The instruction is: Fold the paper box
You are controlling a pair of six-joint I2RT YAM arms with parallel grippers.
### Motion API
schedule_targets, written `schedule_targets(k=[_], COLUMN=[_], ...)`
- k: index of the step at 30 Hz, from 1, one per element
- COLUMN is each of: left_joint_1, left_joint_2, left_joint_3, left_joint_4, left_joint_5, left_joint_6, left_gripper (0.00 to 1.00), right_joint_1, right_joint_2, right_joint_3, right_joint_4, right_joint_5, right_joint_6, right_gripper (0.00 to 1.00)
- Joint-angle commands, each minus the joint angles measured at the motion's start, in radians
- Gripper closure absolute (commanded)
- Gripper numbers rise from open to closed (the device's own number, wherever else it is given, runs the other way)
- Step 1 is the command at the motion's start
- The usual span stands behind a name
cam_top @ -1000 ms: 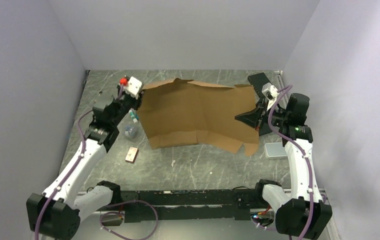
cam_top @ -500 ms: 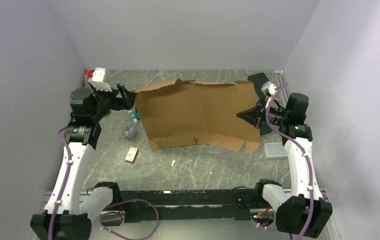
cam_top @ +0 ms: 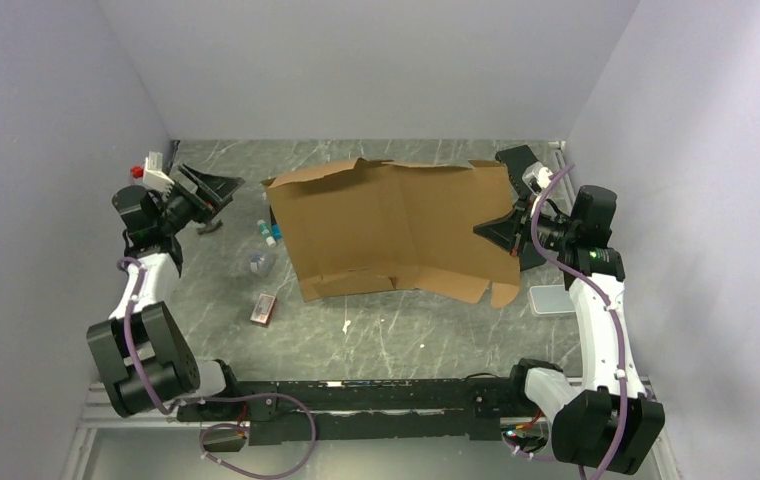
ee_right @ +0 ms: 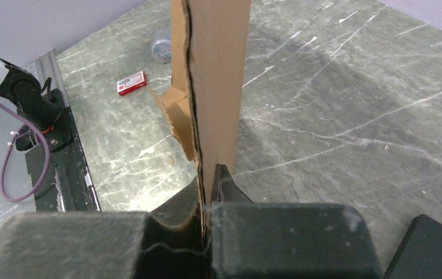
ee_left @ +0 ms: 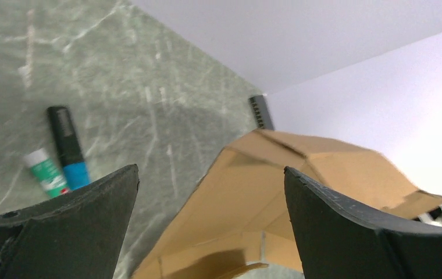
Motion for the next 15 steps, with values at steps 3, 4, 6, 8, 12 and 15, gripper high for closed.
schedule_targets(k=[3, 4, 6, 8, 12, 15], left_joint_1=[-0.008, -0.011, -0.031, -0.055, -0.095, -0.121], left_joint_2=[0.116, 0.141, 0.196, 0.248, 0.296, 0.311], left_joint_3=[0.122, 0.128, 0.146, 0.177, 0.231, 0.256], left_joint_4=[0.311, 0.337, 0.393, 0.418, 0.327, 0.233], left_joint_5=[0.122, 0.131, 0.153, 0.184, 0.204, 0.212], left_joint_6=[-0.188, -0.199, -0.231, -0.251, -0.174, -0.111], left_gripper=[0.01, 0.01, 0.03, 0.06, 0.06, 0.06], right_joint_1=[-0.002, -0.002, -0.003, -0.003, -0.004, -0.003], right_joint_2=[0.015, 0.016, 0.017, 0.018, 0.02, 0.021], right_joint_3=[0.053, 0.053, 0.051, 0.052, 0.052, 0.052], right_joint_4=[-0.007, -0.007, -0.006, -0.006, -0.009, -0.011], right_joint_5=[-0.024, -0.025, -0.026, -0.029, -0.033, -0.037], right_joint_6=[-0.033, -0.034, -0.032, -0.032, -0.035, -0.035], right_gripper=[1.0, 1.0, 1.0, 1.0, 1.0, 1.0])
